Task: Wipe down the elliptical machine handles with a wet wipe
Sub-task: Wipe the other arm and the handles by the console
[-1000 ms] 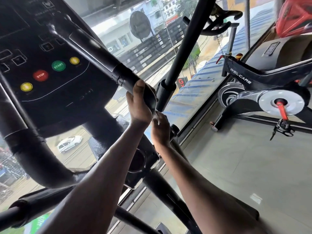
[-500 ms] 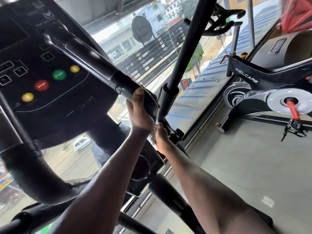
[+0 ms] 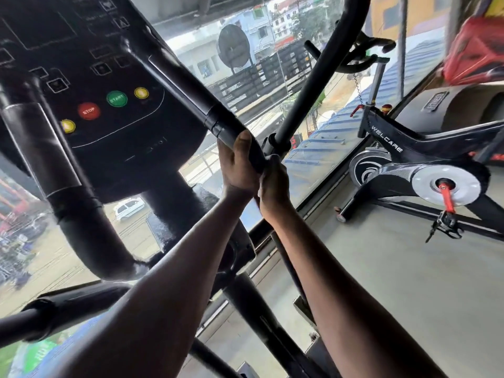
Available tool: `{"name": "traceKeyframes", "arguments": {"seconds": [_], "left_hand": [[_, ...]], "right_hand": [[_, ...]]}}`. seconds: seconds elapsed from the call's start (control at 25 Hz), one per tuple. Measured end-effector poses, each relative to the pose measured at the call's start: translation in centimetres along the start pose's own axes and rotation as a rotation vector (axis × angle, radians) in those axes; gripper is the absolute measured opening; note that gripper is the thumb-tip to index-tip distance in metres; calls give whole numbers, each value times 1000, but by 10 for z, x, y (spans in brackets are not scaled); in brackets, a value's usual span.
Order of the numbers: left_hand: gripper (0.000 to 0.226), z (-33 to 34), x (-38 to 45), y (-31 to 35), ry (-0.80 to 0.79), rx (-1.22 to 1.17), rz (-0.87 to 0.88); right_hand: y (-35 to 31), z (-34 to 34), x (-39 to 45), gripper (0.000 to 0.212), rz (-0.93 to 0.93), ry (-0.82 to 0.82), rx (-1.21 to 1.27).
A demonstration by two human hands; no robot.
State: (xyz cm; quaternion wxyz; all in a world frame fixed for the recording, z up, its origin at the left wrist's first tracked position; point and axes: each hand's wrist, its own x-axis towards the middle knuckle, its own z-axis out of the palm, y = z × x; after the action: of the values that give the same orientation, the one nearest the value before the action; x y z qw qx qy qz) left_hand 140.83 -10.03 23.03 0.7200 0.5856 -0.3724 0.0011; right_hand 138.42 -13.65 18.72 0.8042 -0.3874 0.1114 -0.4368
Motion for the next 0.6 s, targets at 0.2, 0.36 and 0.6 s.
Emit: {"name": "traceKeyframes", "arguments": {"seconds": [0.2, 0.36, 0.6], "left_hand": [[30, -9, -6, -2, -94, 152, 12], [50, -11, -14, 0, -108, 132, -67], [81, -25, -4, 67, 36, -235, -257]], "right_hand": [[-16, -6, -27, 32, -208, -113, -241], [-65, 23, -26, 42, -89, -95, -509], [-66, 32, -45, 44, -409, -150, -830]]}}
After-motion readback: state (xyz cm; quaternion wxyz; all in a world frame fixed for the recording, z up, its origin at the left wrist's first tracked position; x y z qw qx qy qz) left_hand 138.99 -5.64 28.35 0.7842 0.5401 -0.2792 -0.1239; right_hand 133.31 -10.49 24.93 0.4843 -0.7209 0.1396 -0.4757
